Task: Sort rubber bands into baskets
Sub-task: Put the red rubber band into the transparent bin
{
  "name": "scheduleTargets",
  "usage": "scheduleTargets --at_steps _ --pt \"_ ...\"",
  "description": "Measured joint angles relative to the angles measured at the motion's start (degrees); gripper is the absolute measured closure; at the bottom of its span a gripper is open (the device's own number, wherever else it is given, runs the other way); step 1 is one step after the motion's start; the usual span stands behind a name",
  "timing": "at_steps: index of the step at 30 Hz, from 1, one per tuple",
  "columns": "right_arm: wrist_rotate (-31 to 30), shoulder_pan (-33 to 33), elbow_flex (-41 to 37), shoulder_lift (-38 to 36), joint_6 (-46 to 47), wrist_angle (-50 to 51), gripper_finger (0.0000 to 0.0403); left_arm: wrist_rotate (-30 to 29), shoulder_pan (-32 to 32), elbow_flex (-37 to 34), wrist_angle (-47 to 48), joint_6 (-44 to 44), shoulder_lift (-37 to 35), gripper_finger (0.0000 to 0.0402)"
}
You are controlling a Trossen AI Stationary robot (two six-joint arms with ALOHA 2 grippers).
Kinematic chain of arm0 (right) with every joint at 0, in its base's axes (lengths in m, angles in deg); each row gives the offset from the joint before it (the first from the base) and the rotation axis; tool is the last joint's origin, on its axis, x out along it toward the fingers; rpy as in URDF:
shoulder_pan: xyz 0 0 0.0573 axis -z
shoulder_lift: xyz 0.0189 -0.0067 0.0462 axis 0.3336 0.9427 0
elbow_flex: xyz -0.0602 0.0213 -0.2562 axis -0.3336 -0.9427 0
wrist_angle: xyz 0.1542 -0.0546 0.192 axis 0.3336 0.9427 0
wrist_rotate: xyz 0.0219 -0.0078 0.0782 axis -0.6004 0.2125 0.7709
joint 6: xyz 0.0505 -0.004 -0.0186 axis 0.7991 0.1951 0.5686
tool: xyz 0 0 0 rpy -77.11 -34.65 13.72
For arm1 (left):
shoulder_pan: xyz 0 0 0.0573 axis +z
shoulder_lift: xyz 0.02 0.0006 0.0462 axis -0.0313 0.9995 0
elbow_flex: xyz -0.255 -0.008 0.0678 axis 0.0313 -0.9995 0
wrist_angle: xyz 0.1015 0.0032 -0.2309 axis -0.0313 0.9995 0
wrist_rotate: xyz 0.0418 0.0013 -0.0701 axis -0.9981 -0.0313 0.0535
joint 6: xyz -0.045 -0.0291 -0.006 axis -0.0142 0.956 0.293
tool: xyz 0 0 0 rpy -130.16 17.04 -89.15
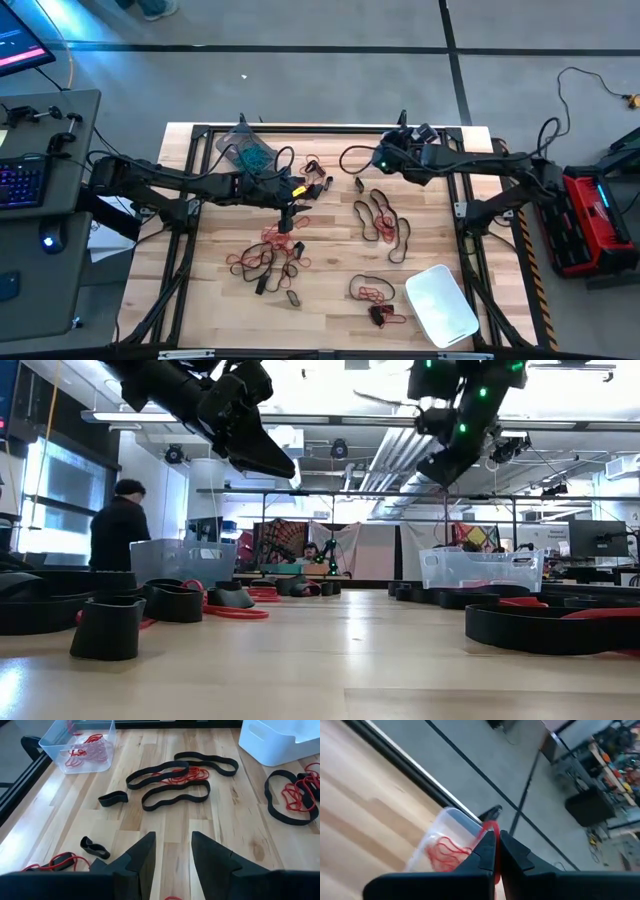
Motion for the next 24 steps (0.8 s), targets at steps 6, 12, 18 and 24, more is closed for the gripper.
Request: scheduleTargets --at_steps 6,12,18,24 --pt "0.42 6.59 -8.11 -0.11 -3.03 -9.51 0.0403 0.01 0.0 -0.02 0.32 -0.04 0.0 0.0282" --pt "6.52 12.32 -16.66 -0.11 -7.92 -25.45 0.0403 0.02 0.0 -0.04 0.35 -0.02 0.0 0.0282" --pt "10.34 16.53 -20.2 -0.11 -8.49 -28.55 0.0391 0.07 0.0 -0.04 0.37 -0.02 0.0 0.0282" --pt "9.27 17.8 -19.04 -0.11 -6.99 -24.48 0.0312 0.29 0.0 -0.04 0.41 -0.02 0.0 0.0282"
